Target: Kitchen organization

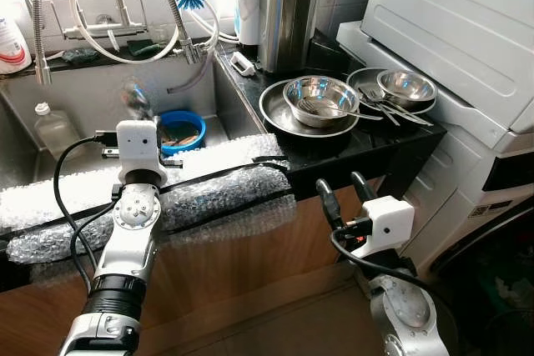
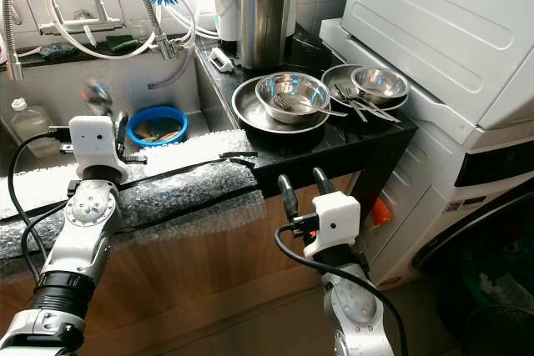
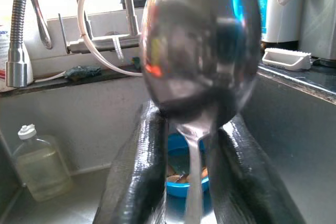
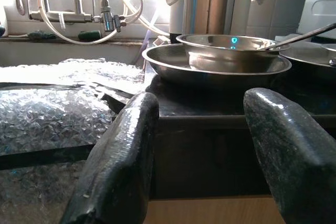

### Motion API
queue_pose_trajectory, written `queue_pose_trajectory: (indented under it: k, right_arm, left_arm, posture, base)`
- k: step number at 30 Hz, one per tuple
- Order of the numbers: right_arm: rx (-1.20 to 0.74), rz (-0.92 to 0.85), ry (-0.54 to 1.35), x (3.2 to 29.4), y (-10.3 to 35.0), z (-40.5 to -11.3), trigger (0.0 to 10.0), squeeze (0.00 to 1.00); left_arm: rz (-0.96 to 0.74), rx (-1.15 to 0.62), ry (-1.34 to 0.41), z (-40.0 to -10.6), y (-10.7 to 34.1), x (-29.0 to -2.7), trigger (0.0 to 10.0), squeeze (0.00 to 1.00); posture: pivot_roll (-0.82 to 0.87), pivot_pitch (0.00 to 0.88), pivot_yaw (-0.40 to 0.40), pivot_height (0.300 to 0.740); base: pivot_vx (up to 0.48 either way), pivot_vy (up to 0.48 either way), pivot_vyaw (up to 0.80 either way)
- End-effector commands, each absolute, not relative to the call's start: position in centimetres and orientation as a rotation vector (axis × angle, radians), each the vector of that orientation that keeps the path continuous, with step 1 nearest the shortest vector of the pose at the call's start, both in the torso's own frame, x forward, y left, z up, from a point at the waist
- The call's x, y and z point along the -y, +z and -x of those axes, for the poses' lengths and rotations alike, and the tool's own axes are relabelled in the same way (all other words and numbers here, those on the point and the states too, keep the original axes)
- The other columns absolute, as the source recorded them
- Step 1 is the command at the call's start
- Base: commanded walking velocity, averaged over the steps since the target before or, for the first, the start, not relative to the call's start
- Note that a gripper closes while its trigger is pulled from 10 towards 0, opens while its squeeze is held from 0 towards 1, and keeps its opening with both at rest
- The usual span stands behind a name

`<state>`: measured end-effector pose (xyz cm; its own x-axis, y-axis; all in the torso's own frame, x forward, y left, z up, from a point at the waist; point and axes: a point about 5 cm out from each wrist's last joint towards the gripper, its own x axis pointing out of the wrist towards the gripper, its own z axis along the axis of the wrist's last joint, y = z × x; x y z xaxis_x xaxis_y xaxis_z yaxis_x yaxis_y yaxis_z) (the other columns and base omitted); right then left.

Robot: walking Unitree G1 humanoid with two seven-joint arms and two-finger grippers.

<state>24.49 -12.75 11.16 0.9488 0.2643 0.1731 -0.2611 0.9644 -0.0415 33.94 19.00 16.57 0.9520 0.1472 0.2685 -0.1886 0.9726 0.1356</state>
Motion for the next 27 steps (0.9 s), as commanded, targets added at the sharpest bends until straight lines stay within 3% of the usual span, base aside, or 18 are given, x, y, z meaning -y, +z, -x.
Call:
queue_pose_trajectory:
  k: [1, 4, 6, 7, 15, 16, 17, 18, 19, 20, 21, 27]
  right_arm:
    - [0.185, 0.028, 0.265, 12.8, 11.2, -24.6, 10.0, 0.00]
    - [0.183, 0.028, 0.267, 12.7, 11.2, -24.6, 10.0, 0.00]
    - [0.183, 0.027, 0.267, 12.7, 11.2, -24.6, 10.0, 0.00]
    - [0.182, 0.027, 0.268, 12.7, 11.2, -24.6, 10.0, 0.00]
    - [0.176, 0.027, 0.270, 12.7, 11.1, -24.7, 10.0, 0.00]
    - [0.176, 0.028, 0.270, 12.8, 11.1, -24.8, 10.0, 0.00]
    - [0.175, 0.029, 0.272, 12.7, 11.1, -24.8, 10.0, 0.00]
    - [0.175, 0.031, 0.272, 12.8, 11.1, -24.8, 10.0, 0.00]
    - [0.175, 0.030, 0.270, 12.8, 11.1, -24.8, 10.0, 0.00]
    - [0.175, 0.030, 0.270, 12.8, 11.1, -24.8, 10.0, 0.00]
    - [0.176, 0.031, 0.269, 12.8, 11.1, -24.9, 10.0, 0.00]
    - [0.187, 0.037, 0.258, 13.0, 11.4, -25.3, 10.0, 0.00]
  left_arm:
    - [-0.186, 0.238, 0.167, -34.0, 16.3, -19.1, 10.0, 0.55]
    - [-0.185, 0.238, 0.155, -34.0, 16.3, -18.8, 10.0, 0.90]
    - [-0.185, 0.240, 0.155, -34.0, 16.4, -18.7, 10.0, 0.79]
    - [-0.187, 0.240, 0.155, -34.1, 16.4, -18.7, 10.0, 0.01]
    - [-0.193, 0.236, 0.140, -34.2, 16.6, -18.5, 10.0, 0.00]
    - [-0.194, 0.236, 0.142, -34.2, 16.6, -18.6, 10.0, 0.21]
    - [-0.193, 0.238, 0.148, -34.2, 16.7, -18.7, 10.0, 0.28]
    - [-0.192, 0.239, 0.152, -34.2, 16.7, -18.7, 10.0, 0.28]
    - [-0.195, 0.250, 0.158, -34.2, 16.9, -18.8, 10.0, 0.16]
    - [-0.196, 0.253, 0.159, -34.2, 16.9, -18.8, 10.0, 0.16]
    - [-0.200, 0.278, 0.162, -34.1, 17.3, -18.8, 10.0, 0.00]
    - [-0.251, 0.544, 0.162, -32.8, 22.7, -18.7, 10.0, 0.00]
  posture:
    - [-0.07, 0.000, -0.041, 0.727]
    - [-0.07, 0.000, -0.040, 0.727]
    - [-0.07, 0.000, -0.040, 0.727]
    - [-0.07, 0.000, -0.040, 0.727]
    - [-0.07, 0.000, -0.045, 0.727]
    - [-0.07, 0.000, -0.046, 0.727]
    - [-0.07, 0.000, -0.047, 0.727]
    - [-0.07, 0.000, -0.047, 0.727]
    - [-0.07, 0.000, -0.049, 0.727]
    - [-0.07, 0.000, -0.049, 0.727]
    - [-0.07, 0.000, -0.050, 0.727]
    - [-0.07, 0.000, -0.054, 0.727]
  base:
    - [0.000, 0.000, 0.00]
    - [0.000, 0.000, 0.00]
    - [0.000, 0.000, 0.00]
    - [0.000, 0.000, 0.00]
    - [0.000, 0.000, 0.00]
    - [0.000, 0.000, 0.00]
    - [0.000, 0.000, 0.00]
    - [0.000, 0.000, 0.00]
    - [0.000, 0.000, 0.00]
    - [0.000, 0.000, 0.00]
    - [0.000, 0.000, 0.00]
    - [0.000, 0.000, 0.00]
